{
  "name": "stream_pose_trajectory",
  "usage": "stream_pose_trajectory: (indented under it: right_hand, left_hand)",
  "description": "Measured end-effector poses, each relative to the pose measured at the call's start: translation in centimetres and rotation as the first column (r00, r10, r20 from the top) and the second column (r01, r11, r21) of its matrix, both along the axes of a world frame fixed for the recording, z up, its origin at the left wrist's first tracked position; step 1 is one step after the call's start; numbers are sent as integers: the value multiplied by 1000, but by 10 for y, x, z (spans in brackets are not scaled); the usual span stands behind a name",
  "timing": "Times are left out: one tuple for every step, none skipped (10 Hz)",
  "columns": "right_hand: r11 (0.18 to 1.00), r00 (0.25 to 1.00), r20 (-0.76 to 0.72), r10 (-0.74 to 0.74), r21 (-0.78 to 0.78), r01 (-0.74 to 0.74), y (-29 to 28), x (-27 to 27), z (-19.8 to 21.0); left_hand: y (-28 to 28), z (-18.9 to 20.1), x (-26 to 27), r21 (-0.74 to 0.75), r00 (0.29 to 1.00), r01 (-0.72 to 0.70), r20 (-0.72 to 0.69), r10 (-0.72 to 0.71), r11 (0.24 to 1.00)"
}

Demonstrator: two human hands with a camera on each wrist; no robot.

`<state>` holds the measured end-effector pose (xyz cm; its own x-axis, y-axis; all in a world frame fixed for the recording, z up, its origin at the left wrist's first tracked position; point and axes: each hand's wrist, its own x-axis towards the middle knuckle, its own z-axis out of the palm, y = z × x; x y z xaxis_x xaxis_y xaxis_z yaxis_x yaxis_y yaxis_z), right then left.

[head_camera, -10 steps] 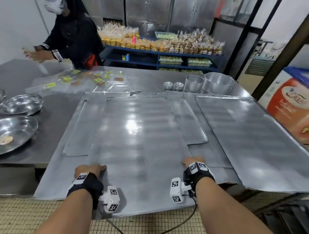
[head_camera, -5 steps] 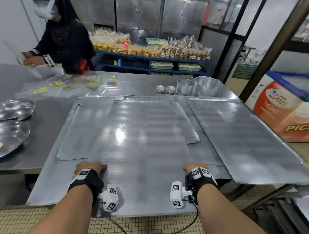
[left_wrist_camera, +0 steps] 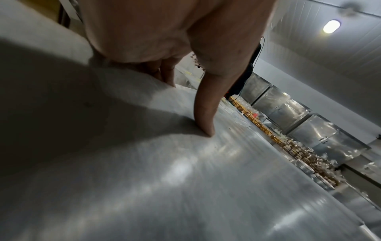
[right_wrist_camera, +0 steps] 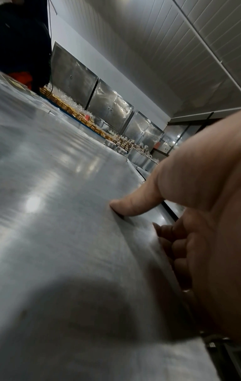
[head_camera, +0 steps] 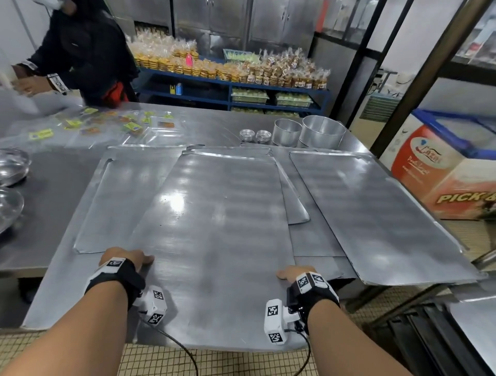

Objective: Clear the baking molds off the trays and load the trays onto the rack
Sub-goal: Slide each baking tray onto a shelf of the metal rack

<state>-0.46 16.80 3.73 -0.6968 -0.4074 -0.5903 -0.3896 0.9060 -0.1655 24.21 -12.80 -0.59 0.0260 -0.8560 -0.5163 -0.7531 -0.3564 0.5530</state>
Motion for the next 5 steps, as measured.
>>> stream_pose_trajectory:
  right_hand:
    - [954,966,-59,251,182,-237,-19,18,3]
    - [999,998,-41,38,35,-37,-39,33,-7]
    - [996,995,-82,64,61,-59,-67,57,-8]
    - [995,989,-122,84,59,-77,-90,80,-13]
    - [997,991,-109,-71,-25,69,-107,101,-26]
  left_hand:
    - [-38,-12,4,-17,983,143,120,-139,990]
    - [-59,1,11,77,973,224,45,-228,972]
    - [-94,3,17,31,964,260,48,-261,965]
    - [-131,5,19,32,934,345,87,-347,938]
    - [-161,2,24,24,929,349,118,-349,937]
